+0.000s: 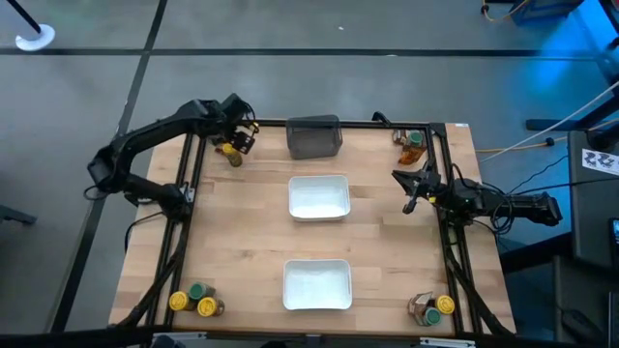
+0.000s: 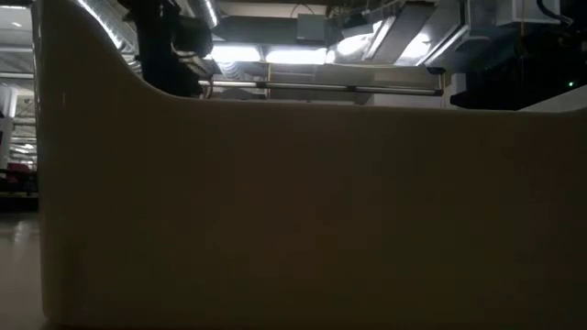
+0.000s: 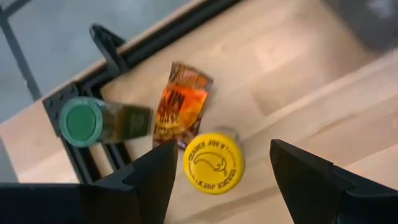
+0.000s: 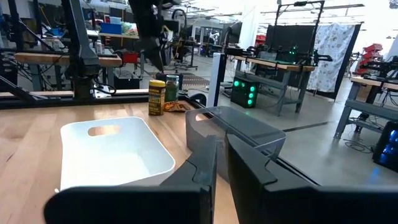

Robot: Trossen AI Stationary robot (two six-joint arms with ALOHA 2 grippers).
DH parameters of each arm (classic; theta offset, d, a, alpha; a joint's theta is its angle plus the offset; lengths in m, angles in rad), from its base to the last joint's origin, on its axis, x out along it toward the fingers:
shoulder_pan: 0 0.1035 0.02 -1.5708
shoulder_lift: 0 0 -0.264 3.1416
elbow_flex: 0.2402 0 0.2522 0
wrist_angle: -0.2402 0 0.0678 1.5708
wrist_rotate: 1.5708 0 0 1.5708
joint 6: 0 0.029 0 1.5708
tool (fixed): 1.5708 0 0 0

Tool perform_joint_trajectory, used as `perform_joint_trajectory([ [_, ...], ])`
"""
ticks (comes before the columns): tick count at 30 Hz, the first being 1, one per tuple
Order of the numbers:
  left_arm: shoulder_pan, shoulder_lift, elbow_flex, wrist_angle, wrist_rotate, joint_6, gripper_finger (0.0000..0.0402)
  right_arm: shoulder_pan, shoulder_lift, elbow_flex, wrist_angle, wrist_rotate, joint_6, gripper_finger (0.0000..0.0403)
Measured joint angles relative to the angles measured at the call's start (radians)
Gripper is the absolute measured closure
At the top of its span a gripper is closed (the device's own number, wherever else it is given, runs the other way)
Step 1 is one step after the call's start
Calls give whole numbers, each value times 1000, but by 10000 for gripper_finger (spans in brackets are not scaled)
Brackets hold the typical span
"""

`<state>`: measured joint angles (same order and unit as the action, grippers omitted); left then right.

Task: Sort spices by type
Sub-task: Put the yellow seasoning bottle into the black bin

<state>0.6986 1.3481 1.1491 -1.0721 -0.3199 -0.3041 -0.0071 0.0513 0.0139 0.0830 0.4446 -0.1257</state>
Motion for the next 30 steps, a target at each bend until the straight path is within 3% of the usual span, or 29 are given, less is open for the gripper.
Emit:
perform_joint_trajectory([
  [9, 31, 85, -34, -37, 25, 54, 155, 0, 0, 0, -1, 0, -4, 365],
  [25, 39, 88, -49, 11, 24, 136, 155, 0, 0, 0, 2, 0, -3, 365],
  [30, 73, 86, -111, 22, 25, 155, 155, 0, 0, 0, 2, -5, -3, 365],
])
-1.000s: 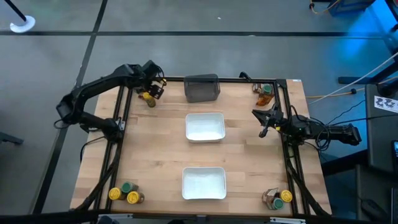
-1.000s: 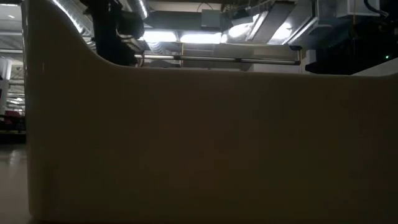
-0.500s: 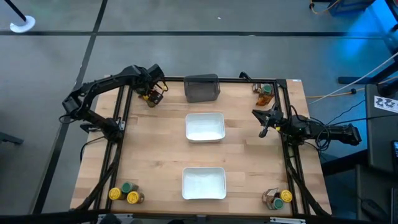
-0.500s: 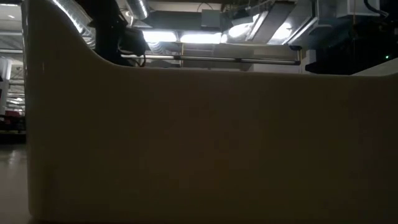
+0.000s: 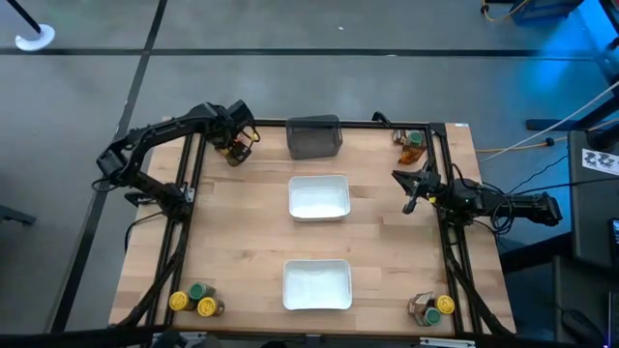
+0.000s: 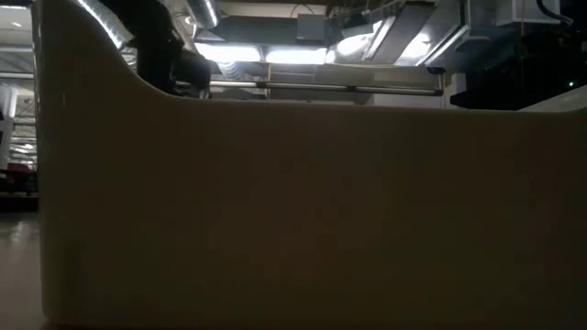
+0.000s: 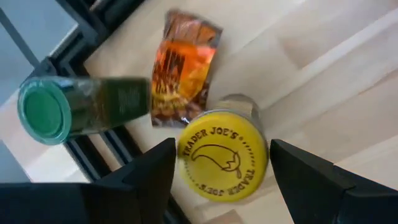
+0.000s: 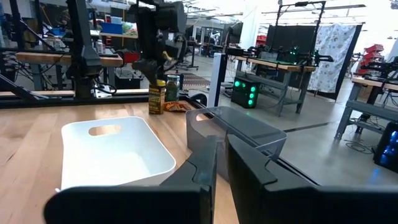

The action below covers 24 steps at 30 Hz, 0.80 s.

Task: Sort spices by type
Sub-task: Put the yellow seasoning bottle into the black bin

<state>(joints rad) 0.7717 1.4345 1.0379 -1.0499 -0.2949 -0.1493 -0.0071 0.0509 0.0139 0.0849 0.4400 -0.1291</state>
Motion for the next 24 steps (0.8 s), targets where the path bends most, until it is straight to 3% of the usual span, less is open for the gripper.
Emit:
perform_joint_trajectory([
  [5, 18, -4, -48, 62, 12, 6, 155, 0, 0, 0, 0, -4, 0, 366],
  [12, 35, -2, -94, 63, 105, 27, 156, 0, 0, 0, 3, -4, 0, 365],
  [18, 35, -2, -96, 111, 109, 33, 195, 0, 0, 0, 14, -4, -3, 365],
  [24, 35, -2, -96, 109, 114, 43, 198, 0, 0, 0, 14, -3, -3, 365],
])
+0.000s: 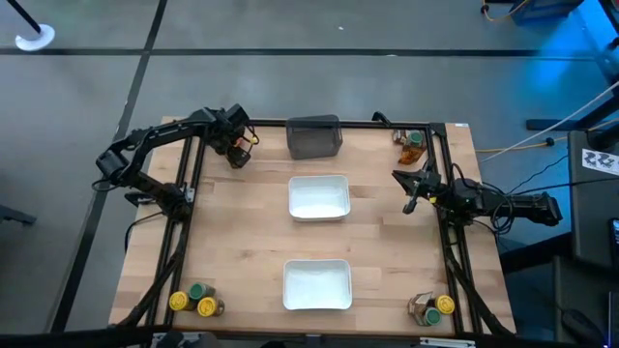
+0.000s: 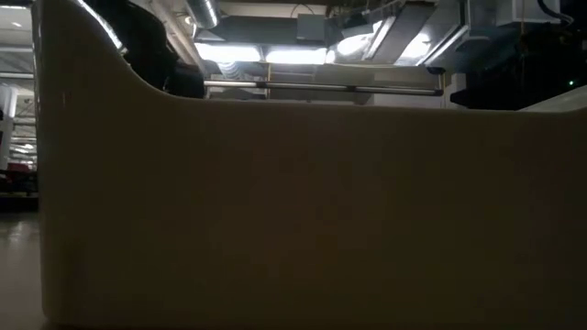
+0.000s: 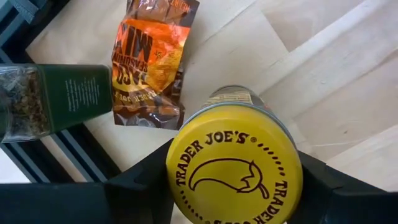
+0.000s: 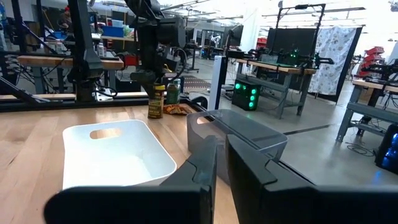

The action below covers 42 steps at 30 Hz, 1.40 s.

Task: Sort spices by type
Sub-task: Put the yellow seasoning bottle into the black bin

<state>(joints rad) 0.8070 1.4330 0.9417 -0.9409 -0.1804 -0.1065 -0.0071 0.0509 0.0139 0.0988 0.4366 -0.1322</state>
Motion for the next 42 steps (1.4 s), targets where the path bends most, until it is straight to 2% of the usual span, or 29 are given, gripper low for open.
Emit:
perform_joint_trajectory([
  [6, -6, 0, 24, -12, 5, 2, 198, 0, 0, 0, 2, 0, 0, 366],
  [22, -153, 24, 406, -44, 2, -46, 197, 0, 0, 0, 5, 0, -1, 366],
  [36, -209, 387, 845, -140, 2, -17, 197, 0, 0, 0, 4, 0, -1, 366],
  [42, -221, 497, 982, -150, 1, 10, 197, 0, 0, 0, -6, 1, -1, 365],
])
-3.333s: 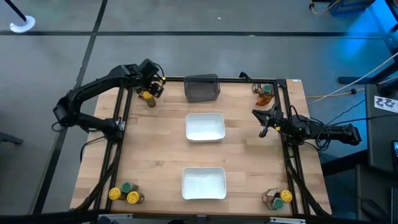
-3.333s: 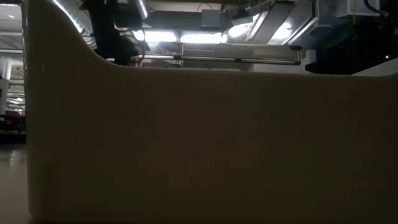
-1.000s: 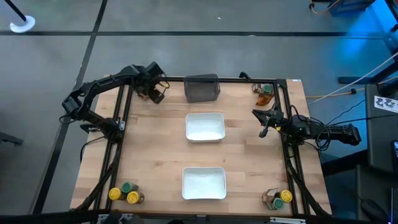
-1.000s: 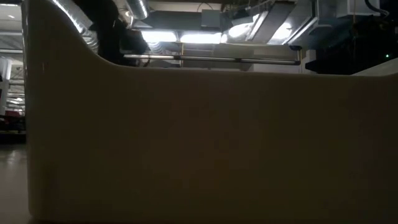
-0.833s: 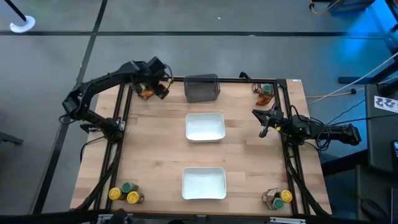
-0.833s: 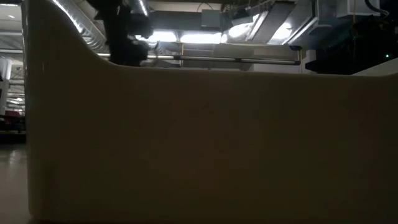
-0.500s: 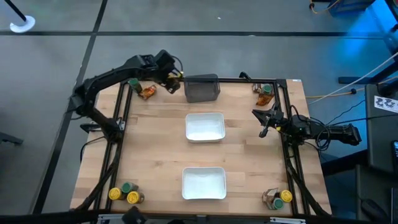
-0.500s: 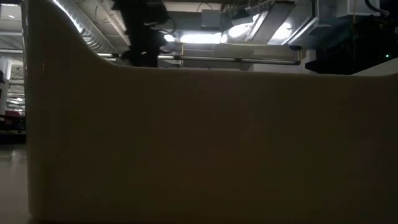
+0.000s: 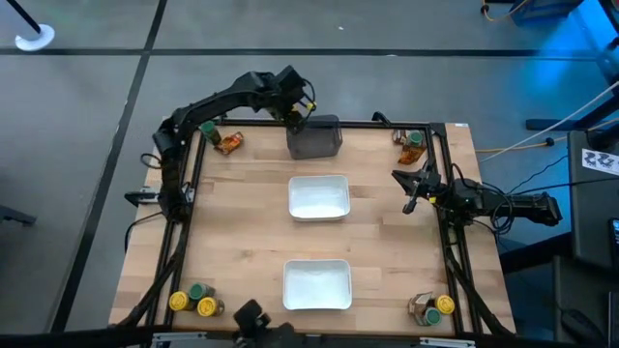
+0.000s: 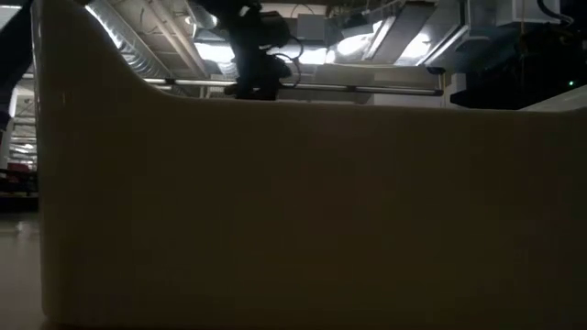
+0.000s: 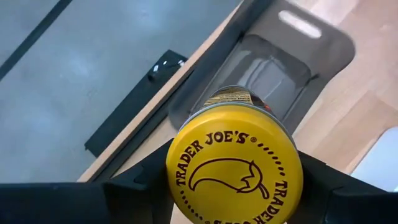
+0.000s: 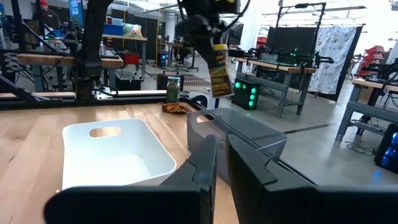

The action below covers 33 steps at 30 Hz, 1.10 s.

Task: Sort spices by type
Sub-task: Put the yellow seasoning bottle into the black bin

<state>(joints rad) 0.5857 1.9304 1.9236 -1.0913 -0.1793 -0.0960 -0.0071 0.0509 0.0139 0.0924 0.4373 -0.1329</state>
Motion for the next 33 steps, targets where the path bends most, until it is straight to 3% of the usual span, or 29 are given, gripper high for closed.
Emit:
perform_joint_trajectory([
  [13, -2, 237, 182, -117, -5, 62, 196, 0, 0, 0, -12, 0, 0, 365],
  [33, 60, 359, 179, -100, -11, 124, 192, 0, 0, 1, -16, 0, 0, 365],
])
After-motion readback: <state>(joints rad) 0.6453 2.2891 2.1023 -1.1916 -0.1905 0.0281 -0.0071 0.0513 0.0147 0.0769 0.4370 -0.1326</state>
